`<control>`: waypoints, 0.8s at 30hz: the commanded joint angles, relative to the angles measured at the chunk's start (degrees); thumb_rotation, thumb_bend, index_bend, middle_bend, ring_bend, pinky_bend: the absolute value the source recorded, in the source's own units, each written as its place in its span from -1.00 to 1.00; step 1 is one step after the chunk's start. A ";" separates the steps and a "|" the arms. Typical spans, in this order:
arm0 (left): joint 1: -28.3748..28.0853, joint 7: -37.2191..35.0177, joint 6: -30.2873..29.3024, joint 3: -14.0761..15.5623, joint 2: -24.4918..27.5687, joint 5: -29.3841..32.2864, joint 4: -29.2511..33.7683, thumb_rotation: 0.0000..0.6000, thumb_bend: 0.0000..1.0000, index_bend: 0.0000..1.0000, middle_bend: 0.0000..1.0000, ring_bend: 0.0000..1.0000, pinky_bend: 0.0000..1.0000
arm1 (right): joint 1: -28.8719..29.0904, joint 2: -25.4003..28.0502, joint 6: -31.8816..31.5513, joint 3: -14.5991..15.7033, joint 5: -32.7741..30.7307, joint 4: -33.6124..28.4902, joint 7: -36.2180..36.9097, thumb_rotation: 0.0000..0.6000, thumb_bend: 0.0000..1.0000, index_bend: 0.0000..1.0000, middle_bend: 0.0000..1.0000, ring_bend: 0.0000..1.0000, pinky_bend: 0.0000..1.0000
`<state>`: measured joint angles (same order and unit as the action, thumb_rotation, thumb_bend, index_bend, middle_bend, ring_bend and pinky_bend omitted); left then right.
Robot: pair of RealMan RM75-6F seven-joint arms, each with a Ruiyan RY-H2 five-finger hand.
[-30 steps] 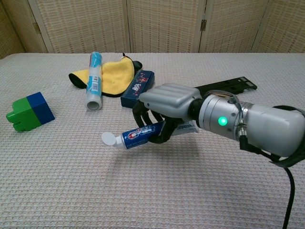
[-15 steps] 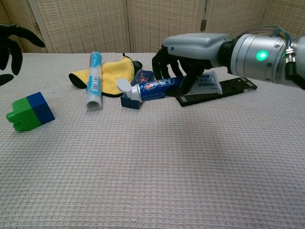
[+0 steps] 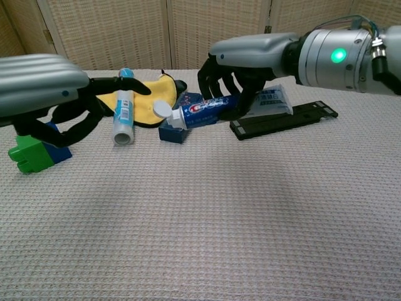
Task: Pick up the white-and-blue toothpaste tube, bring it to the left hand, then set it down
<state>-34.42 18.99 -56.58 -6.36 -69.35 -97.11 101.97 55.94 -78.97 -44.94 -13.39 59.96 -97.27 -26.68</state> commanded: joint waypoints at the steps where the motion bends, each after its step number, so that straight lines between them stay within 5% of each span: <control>1: -0.85 2.22 1.36 -0.10 -1.52 2.49 1.01 1.00 0.47 -0.82 0.55 0.59 0.44 | 0.62 -0.51 -0.09 0.48 -0.47 0.18 -0.53 1.00 0.19 0.53 0.25 0.29 0.24; 24: -1.53 5.78 -0.41 1.63 -4.22 7.52 0.10 1.00 0.47 -0.76 0.55 0.59 0.44 | 1.13 -1.98 -2.05 1.40 1.78 1.61 5.81 1.00 0.20 0.56 0.28 0.33 0.27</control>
<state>-36.05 24.86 -56.83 -4.82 -73.56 -89.70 102.19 57.46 -81.02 -46.66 -11.88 60.95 -95.65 -21.99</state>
